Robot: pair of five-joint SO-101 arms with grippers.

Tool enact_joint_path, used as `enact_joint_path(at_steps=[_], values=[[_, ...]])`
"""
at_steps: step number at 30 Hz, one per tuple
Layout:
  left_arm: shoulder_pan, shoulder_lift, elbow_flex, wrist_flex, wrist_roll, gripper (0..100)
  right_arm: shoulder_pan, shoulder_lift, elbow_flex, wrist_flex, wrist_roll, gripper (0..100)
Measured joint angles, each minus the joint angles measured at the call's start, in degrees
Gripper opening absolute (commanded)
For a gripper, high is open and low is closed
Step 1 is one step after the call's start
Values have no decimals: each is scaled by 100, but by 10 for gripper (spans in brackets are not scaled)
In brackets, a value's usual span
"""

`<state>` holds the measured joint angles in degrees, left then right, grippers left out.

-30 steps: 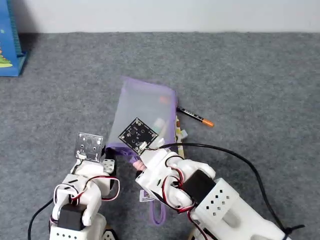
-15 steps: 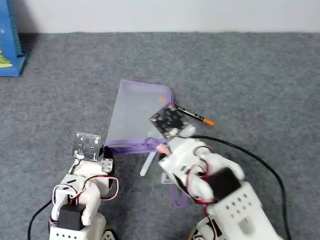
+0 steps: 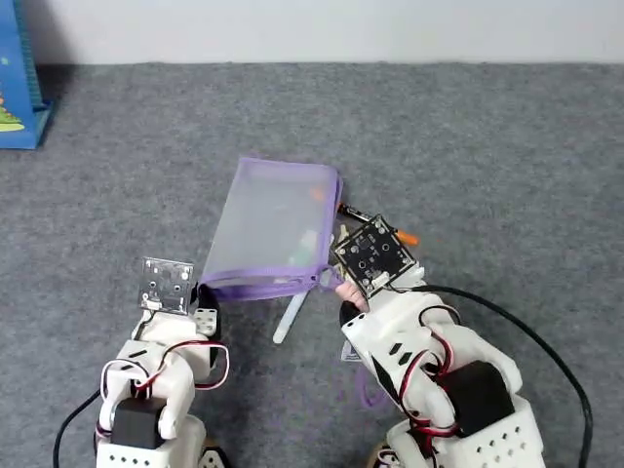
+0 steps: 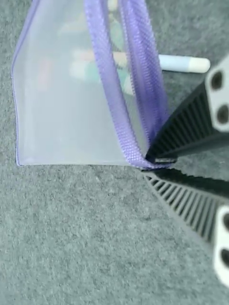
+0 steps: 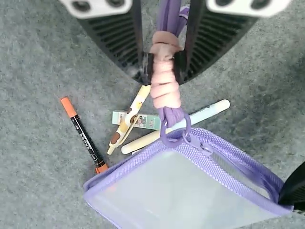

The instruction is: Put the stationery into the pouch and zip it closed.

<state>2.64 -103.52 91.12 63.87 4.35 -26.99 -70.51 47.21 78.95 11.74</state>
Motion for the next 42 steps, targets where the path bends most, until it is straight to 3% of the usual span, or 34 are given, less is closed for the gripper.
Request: enact_joint_path(at_steps=[9, 18, 31, 42], values=[[378, 0, 0, 18, -290, 21, 9, -9, 0, 0, 0, 9], [413, 0, 0, 18, -229, 244, 9, -105, -18, 0, 0, 9], [404, 0, 325, -730, -53, 190, 53, -105, -18, 114, 0, 9], [756, 0, 334, -835, -53, 192, 53, -105, -18, 114, 0, 9]])
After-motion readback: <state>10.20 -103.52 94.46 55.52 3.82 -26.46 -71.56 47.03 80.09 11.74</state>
